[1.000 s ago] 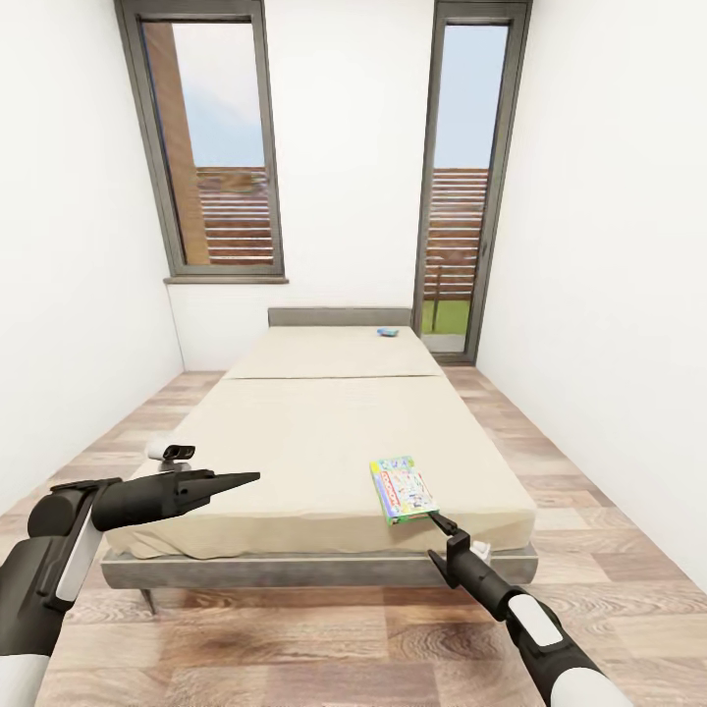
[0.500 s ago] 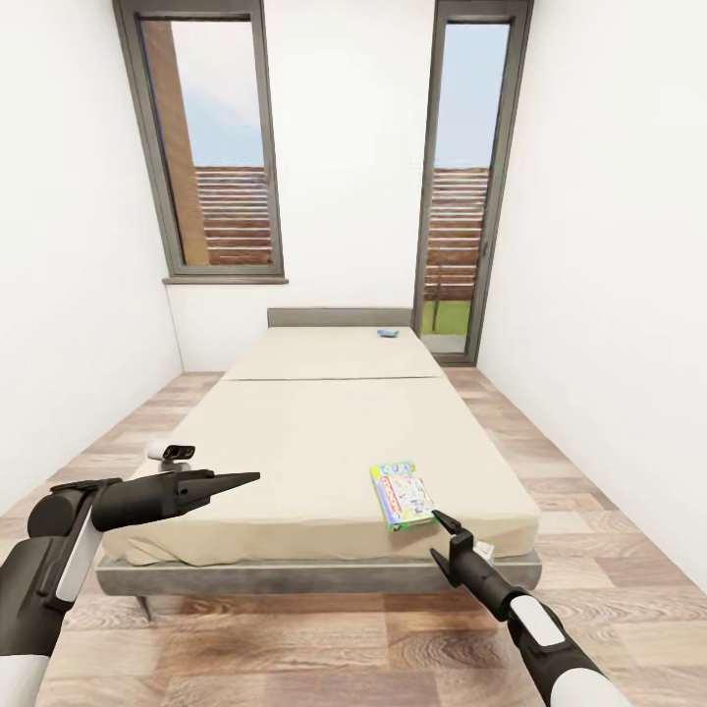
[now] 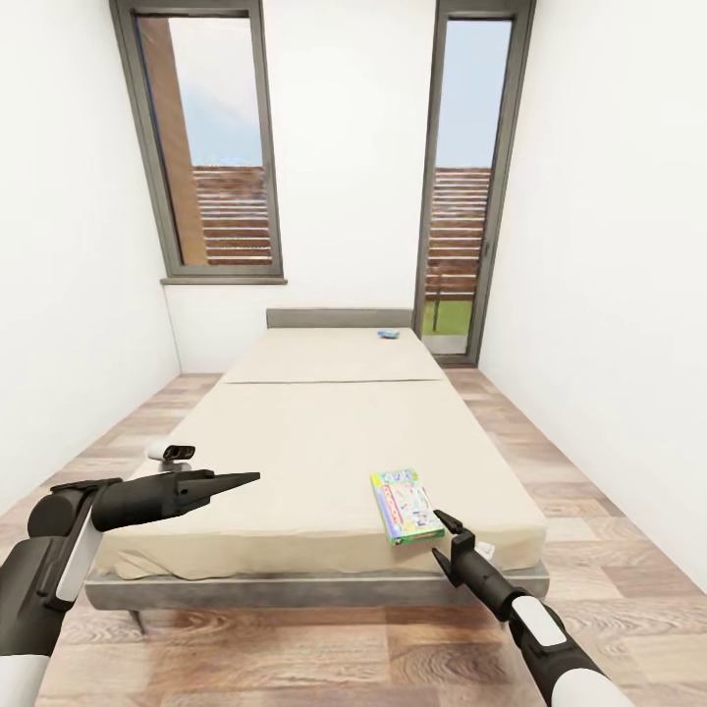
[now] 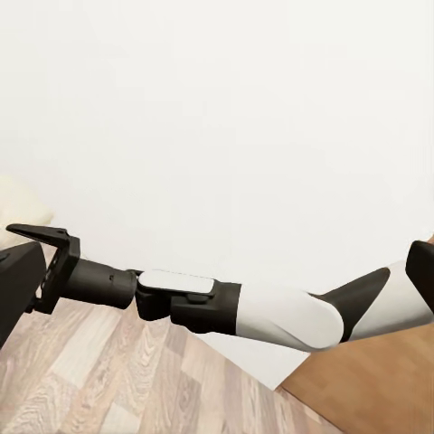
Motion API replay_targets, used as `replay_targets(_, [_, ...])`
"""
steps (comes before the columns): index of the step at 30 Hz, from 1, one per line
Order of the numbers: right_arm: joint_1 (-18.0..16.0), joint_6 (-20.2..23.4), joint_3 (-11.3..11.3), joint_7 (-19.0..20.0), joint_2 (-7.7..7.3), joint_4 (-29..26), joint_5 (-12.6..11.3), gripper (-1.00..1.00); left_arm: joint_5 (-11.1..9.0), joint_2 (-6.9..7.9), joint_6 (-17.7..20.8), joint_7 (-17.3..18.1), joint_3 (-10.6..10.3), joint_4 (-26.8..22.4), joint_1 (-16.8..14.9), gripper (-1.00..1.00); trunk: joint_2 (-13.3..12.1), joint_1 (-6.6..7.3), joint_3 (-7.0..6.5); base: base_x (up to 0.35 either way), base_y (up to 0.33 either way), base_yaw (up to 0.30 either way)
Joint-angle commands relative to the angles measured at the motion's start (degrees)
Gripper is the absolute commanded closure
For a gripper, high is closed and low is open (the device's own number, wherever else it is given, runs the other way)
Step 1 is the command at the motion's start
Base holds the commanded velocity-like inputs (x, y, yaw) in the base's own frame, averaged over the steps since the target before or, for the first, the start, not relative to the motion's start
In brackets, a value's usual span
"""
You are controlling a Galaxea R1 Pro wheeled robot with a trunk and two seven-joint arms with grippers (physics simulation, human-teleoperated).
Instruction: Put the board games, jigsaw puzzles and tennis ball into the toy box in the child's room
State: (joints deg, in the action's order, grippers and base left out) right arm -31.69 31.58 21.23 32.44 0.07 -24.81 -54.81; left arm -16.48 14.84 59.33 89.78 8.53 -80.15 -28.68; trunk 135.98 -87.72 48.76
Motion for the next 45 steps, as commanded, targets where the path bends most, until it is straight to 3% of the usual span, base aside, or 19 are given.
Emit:
replay_targets(1, [-0.04,0.41,0.21,0.0,0.0,0.03,-0.29,-1.0,0.03,0.02,0.61,0.22,-0.01,0.0,-0.02,-1.0,0.02,0.0,0.06,0.067,0.0,0.0])
replay_targets(45, [-0.04,0.5,0.21,-0.18,-0.07,0.03,-0.29,-1.0,-0.04,0.02,0.61,0.22,-0.03,0.0,-0.01,-1.0,0.02,0.0,0.06,0.042,0.019,0.0])
